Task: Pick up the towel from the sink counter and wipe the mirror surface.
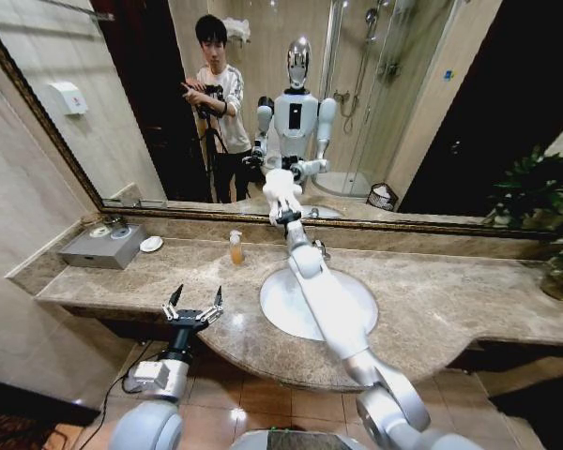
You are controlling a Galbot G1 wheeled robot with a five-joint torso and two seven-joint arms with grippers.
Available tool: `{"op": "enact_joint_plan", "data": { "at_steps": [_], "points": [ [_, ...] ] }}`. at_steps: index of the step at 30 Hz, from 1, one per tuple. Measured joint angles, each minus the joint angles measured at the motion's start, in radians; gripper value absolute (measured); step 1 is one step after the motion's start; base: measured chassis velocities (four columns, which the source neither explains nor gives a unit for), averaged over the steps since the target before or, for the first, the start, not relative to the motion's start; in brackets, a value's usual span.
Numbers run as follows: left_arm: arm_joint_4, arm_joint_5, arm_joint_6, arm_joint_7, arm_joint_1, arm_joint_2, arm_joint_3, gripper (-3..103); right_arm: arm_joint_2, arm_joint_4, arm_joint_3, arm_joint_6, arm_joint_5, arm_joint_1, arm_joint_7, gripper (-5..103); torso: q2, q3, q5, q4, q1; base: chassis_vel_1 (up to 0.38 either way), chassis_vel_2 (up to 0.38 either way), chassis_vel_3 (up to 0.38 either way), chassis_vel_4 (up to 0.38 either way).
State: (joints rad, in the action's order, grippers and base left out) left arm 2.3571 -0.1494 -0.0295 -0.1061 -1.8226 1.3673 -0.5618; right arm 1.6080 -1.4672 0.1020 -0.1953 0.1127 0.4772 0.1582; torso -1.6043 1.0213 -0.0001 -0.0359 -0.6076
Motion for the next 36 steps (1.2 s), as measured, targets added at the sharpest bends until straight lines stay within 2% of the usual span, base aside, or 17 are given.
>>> {"op": "enact_joint_plan", "data": {
  "at_steps": [4,7,11,17,29,36],
  "points": [
    [0.0,0.0,0.0,0.0,0.0,0.0,0.0,100,0.0,-0.019,0.0,-0.028,-0.006,-0.042,0.001,13,0.0,0.0,-0.0001,0.0,0.0,0.0,0.0,0.0,0.0],
    [0.0,0.0,0.0,0.0,0.0,0.0,0.0,100,0.0,0.012,0.0,-0.023,-0.005,-0.045,0.0,13,0.0,0.0,0.0,-0.0001,0.0,0.0,0.0,0.0,0.0],
    [0.0,0.0,0.0,0.0,0.0,0.0,0.0,100,0.0,0.053,-0.003,0.016,0.009,0.043,-0.01,13,0.0,0.0,0.0001,0.0003,0.0,0.0,0.0,0.0,0.0],
    [0.0,0.0,0.0,0.0,0.0,0.0,0.0,100,0.0,0.078,-0.007,0.045,0.02,0.097,-0.022,13,0.0,0.0,0.0001,0.0001,0.0,0.0,0.0,0.0,0.0],
    [0.0,0.0,0.0,0.0,0.0,0.0,0.0,100,0.0,-0.047,0.002,-0.036,-0.032,-0.016,-0.01,13,0.0,0.0,-0.0001,0.0,0.0,0.0,0.0,0.0,0.0],
    [0.0,0.0,0.0,0.0,0.0,0.0,0.0,100,-0.007,-0.023,-0.001,-0.014,-0.014,0.066,-0.02,13,0.0,0.0,0.0001,0.0001,0.0,0.0,0.0,0.0,0.0]
  ]
}}
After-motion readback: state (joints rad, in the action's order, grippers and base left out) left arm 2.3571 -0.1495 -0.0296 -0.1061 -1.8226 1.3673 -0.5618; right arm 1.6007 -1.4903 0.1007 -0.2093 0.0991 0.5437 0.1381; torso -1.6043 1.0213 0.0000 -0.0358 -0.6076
